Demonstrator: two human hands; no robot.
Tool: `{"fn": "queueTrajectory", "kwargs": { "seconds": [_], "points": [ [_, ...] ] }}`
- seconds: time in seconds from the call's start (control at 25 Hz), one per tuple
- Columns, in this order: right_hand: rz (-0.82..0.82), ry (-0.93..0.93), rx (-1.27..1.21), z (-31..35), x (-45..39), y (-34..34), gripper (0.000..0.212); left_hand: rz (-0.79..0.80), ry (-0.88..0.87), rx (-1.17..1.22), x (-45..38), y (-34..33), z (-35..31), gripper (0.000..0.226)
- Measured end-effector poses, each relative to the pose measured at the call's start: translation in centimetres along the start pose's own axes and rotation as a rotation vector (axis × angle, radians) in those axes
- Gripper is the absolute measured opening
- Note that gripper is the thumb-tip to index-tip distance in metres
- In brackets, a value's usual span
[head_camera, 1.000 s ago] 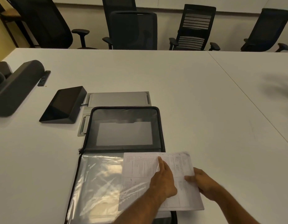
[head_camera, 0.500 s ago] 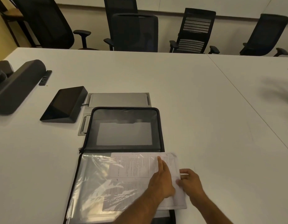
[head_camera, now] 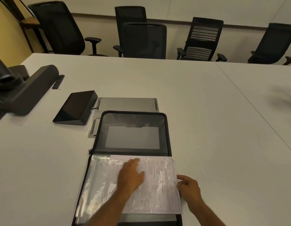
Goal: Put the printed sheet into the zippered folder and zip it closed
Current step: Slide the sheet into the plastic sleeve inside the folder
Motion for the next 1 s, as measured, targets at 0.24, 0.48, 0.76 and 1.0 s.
{"fn": "queueTrajectory", "kwargs": {
  "seconds": [0.24, 0.48, 0.76, 1.0],
  "points": [
    [-0.059, -0.027, -0.048, -0.9, 0.0, 0.0, 0.019, -0.159, 0.485, -0.148, 2.9, 8.8, 14.4, 0.115],
    [-0.083, 0.013, -0.071, 0.1, 0.7, -0.6, 0.014, -0.088, 0.464, -0.092, 4.2, 7.1, 16.8, 0.118],
    [0.070, -0.022, -0.153, 1.6, 1.4, -2.9, 0.029, -0.077, 0.441, -0.152, 4.6, 7.0, 16.5, 0.120],
    [0.159, -0.011, -0.128, 2.6, 1.6, -4.6, 0.014, -0.077, 0.438, -0.174, 4.5, 6.9, 16.7, 0.121]
  ]
}}
Point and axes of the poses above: each hand's wrist, its own x-axis away from the middle knuckle, its own y-axis out of the back of the hand, z = x × y, the point moved 10 cm from there along -x, towards the middle knuckle, and after that the axes turned 9 degrees about z, right-handed, at the moved point
